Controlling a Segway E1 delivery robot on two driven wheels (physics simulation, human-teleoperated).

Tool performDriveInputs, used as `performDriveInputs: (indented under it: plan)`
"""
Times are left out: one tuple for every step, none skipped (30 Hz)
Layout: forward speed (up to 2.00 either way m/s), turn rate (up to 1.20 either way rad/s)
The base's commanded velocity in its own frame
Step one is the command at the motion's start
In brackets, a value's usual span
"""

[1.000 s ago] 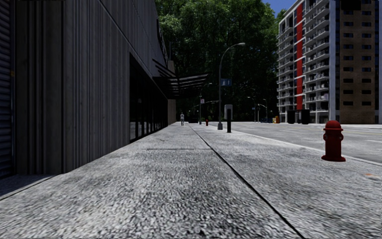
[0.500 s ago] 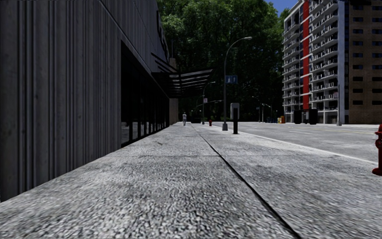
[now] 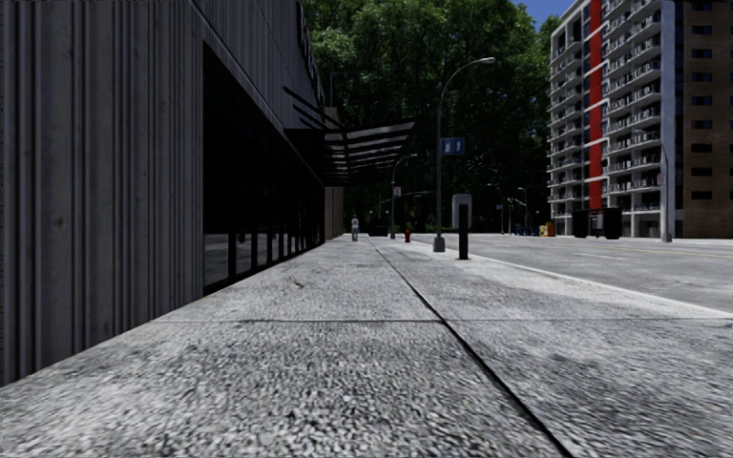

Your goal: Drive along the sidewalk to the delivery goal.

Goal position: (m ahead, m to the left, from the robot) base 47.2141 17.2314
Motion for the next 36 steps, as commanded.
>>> performDriveInputs:
  plan:
    - [2.0, 0.0]
    - [2.0, 0.0]
    - [2.0, 0.0]
    - [2.0, 0.0]
    - [2.0, 0.0]
    - [2.0, 0.0]
    - [2.0, 0.0]
    - [2.0, 0.0]
    - [2.0, 0.0]
    - [2.0, 0.0]
    - [2.0, 0.0]
    - [2.0, 0.0]
    - [2.0, 0.0]
    - [2.0, 0.0]
    - [2.0, 0.0]
    - [2.0, 0.0]
    - [2.0, 0.0]
    - [2.0, 0.0]
    - [2.0, 0.0]
    - [2.0, 0.0]
    - [2.0, 0.0]
    - [2.0, 0.0]
    - [2.0, 0.0]
    - [2.0, 0.0]
    - [2.0, 0.0]
    - [2.0, 0.0]
    - [2.0, 0.0]
    - [2.0, 0.0]
    - [2.0, 0.0]
    - [2.0, 0.0]
    - [2.0, 0.0]
    - [2.0, 0.0]
    - [2.0, 0.0]
    - [2.0, 0.0]
    - [2.0, 0.0]
    - [2.0, 0.0]
